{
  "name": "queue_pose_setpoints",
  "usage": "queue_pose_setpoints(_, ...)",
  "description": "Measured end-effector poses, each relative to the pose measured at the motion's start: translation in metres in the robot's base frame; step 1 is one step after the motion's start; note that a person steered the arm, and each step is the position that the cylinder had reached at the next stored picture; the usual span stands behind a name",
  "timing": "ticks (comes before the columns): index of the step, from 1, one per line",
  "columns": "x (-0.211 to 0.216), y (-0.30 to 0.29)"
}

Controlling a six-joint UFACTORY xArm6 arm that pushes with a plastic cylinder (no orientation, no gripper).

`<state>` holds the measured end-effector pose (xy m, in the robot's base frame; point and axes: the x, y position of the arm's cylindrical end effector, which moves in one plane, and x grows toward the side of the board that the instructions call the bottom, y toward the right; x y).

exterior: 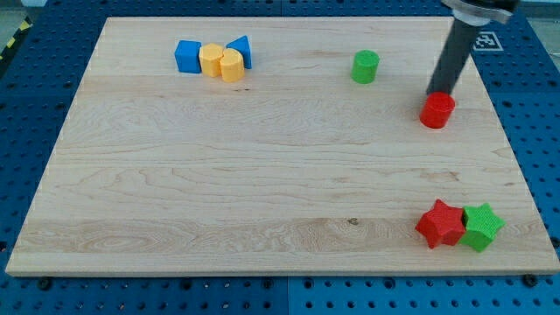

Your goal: Push the red circle closer to the green star

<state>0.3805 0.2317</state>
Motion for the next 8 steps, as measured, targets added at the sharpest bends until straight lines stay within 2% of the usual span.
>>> queue_pose_setpoints(1,0.015,0.003)
queue_pose_setpoints(2,-0.005,0.0)
queue_pose_setpoints(3,-0.003,-0.02)
queue_pose_setpoints(5,0.048,-0.018)
queue_pose_setpoints(8,0.09,-0.032)
